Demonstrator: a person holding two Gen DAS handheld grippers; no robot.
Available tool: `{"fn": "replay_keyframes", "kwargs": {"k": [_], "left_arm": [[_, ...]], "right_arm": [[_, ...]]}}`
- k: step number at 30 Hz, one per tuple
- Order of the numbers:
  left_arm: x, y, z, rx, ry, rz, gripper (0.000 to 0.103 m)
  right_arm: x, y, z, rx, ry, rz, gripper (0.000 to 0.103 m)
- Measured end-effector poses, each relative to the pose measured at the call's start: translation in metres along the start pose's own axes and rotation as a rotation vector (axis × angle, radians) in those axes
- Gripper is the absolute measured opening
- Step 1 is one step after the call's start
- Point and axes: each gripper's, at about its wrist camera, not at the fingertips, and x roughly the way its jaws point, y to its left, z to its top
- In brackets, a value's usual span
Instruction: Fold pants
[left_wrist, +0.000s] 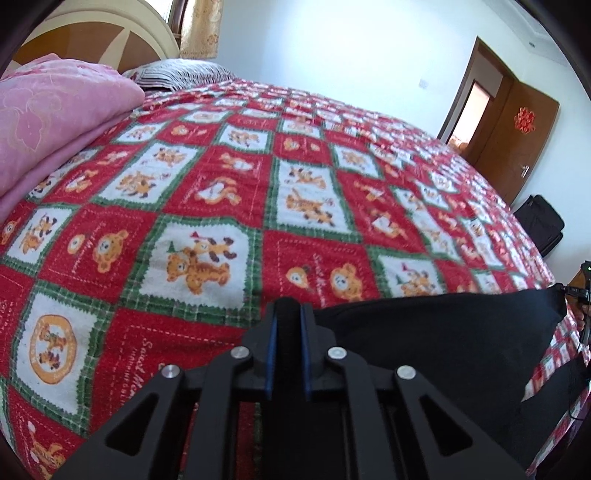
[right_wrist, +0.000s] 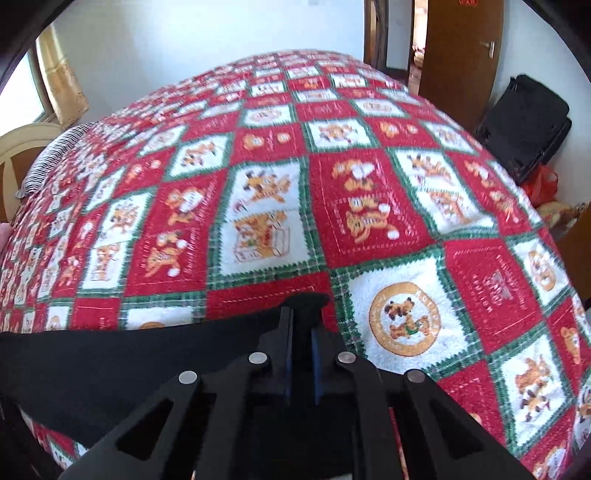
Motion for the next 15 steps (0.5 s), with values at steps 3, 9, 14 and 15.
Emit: {"fn": "replay_keyframes", "kwargs": {"k": [3,9,14,15], "left_arm": [[-0.012,-0.001,0.001,-0.004,-0.035,-0.019,0.011],[-0.034,-0.002,0.000,-0.017,-0.102,-0.078,0.011],[-0.056,-0.002,-0.008,-0.030,-0.166,-0.137,0.011],[-0.061,-0.001,-0.011,-0.032,-0.182,-0.151,0.011]], "right_arm": [[-0.029,0.005,-0.003,-0.028,-0.067,-0.007,0.008],[-0.086,0.000,-0.023,-0.041,-0.190,0.013,0.007],[-0.128,-0.013,-0.053,-0.029,-0.277,0.042,0.007],[-0.135,-0.016,-0.060,-0.024,-0.285,0.045,0.007]]}}
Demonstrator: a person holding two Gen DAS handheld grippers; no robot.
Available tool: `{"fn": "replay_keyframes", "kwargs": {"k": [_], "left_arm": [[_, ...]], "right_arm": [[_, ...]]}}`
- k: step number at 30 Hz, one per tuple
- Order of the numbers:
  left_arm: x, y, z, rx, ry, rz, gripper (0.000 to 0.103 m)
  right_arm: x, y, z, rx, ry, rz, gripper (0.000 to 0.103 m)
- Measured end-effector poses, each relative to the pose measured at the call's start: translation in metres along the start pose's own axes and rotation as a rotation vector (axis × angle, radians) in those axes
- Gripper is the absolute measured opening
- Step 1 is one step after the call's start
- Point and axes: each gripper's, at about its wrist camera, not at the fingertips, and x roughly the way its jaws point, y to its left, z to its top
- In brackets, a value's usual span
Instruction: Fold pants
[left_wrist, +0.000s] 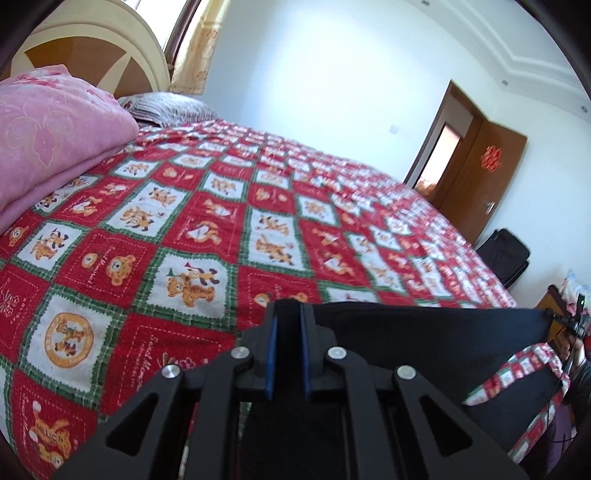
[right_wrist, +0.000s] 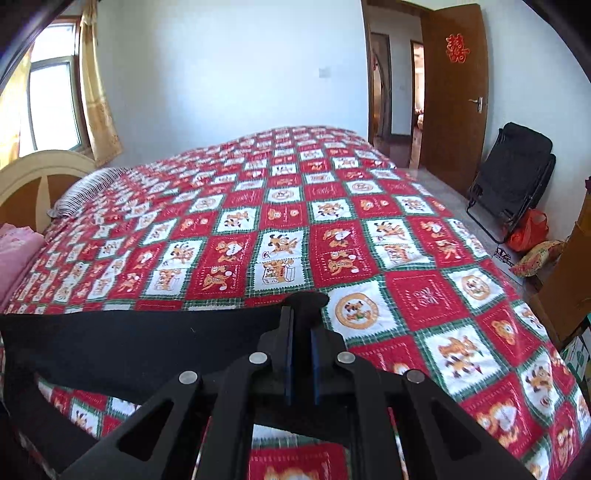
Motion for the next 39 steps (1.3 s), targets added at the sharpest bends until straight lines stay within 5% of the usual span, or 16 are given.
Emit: {"fn": "replay_keyframes", "kwargs": {"k": [15,32,39], "left_arm": [[-0.074,0.014,-0.070,-0.062,-0.120,-0.182,0.011],[-0.082,0.042,-0.138,-0.113,-0.048,-0.180,0.012],[-0.084,0.033,-0.135,-0.054,-0.035,-0.128,0.012]], "right_arm": [[-0.123,-0.044,-0.109,0.114,-0.159,0.093,0.007],[-0.133,-0.111,-0.171,0.298,-0.058,-0.048,0.000],[-0.163,-0.066,-0.160,0.241,-0.123,-0.073,0.002]]}}
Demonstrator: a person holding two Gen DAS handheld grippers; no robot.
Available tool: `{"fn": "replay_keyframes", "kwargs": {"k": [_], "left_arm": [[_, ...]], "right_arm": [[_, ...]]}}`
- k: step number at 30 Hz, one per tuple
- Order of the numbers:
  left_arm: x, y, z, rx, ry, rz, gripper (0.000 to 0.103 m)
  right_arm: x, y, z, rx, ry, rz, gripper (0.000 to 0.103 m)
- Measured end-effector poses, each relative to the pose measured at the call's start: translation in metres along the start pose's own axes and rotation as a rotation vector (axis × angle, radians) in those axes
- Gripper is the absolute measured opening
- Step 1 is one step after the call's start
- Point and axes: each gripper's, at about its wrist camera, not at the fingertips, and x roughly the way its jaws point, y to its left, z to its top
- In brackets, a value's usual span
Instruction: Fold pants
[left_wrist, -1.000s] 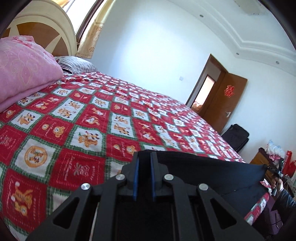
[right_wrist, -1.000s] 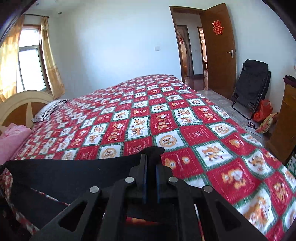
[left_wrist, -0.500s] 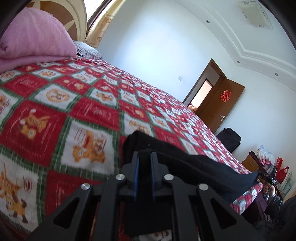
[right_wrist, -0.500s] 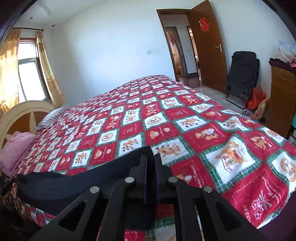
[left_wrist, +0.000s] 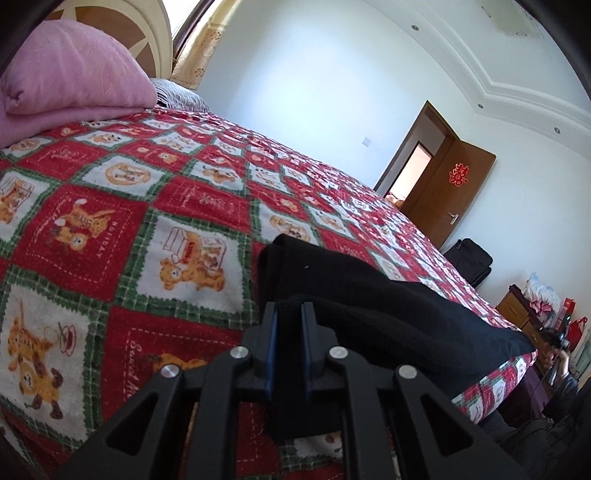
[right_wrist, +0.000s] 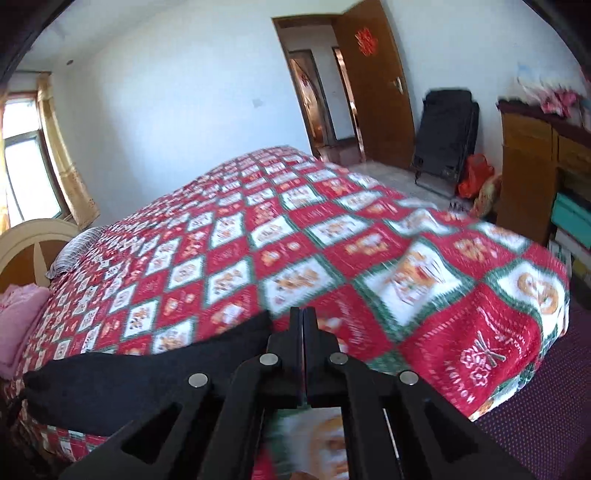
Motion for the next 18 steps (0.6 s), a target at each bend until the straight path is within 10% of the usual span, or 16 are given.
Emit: {"fn": "replay_keyframes", "kwargs": {"k": [2,4,5,6,8,12,18], "left_arm": [[0.000,-0.003,0.001,0.017,0.003,0.019,0.012],[0.000,-0.006,0.001,0.031,0.003,0.031,0.012],[0.000,-0.006,0.001,0.036,0.003,0.036,0.012],[0.000,-0.007,0.001,0.039,0.002,0.038,0.012],[-0.001,-0.007,0.001,0.043,0.002,0.042,0.012],[-0.003,-0.009,0.001,0.060,0.002,0.052,0.012],[-0.005,-0.013,0.000,0.066,-0.009,0.046,0.012]], "right_arm": [[-0.011,0.044,0.002,-0.096,-0.020,0.046,0.005],[-0.012,0.087,-0.003,-0.187,0.006,0.110,0.043],[-0.009,0.116,-0.010,-0.247,0.040,0.166,0.081],[-0.006,0.141,-0.018,-0.293,0.066,0.219,0.087],[-0.002,0.198,-0.042,-0.411,0.085,0.299,0.086],[0.014,0.301,-0.099,-0.633,0.186,0.418,0.053],[0.026,0.406,-0.178,-0.876,0.272,0.538,0.053]]}}
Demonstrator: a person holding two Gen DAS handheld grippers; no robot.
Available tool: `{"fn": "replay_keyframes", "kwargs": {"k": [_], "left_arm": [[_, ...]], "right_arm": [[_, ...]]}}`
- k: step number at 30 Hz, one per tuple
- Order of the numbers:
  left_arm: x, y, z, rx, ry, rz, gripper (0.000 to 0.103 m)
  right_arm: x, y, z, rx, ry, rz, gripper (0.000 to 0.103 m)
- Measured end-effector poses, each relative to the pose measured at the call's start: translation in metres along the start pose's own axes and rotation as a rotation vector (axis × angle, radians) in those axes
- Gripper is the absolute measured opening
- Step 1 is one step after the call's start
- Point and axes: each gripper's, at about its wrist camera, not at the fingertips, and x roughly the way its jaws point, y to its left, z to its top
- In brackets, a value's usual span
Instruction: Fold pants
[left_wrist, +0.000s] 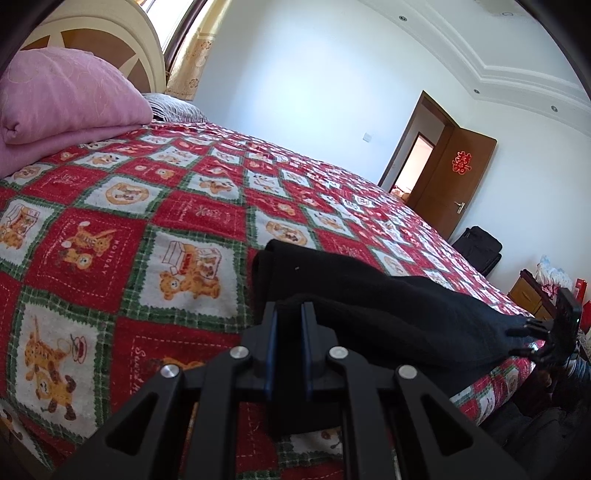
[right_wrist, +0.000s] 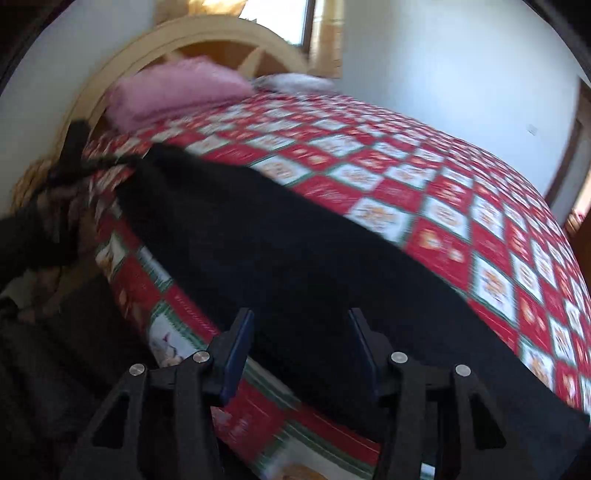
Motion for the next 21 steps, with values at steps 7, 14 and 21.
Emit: {"fn": "replay_keyframes", "kwargs": {"k": [7,14,21], "left_arm": [[-0.001,-0.001,-0.001,-0.009,-0.006,-0.008,0.012],[0.000,0.000,-0.001,-0.023,-0.006,-0.008,0.012],[-0.006,-0.007,0.005,0.006,-0.028,-0.015,0.012]], "right_arm": [[0.041,0.034,0.002,-0.105,0.049,0.012,0.053],[0.054,0.031,-0.002,-0.140,0.065,-0.035,0.053],[0.045,0.036,0.004,-0.153,0.015,-0.028,0.003]]}}
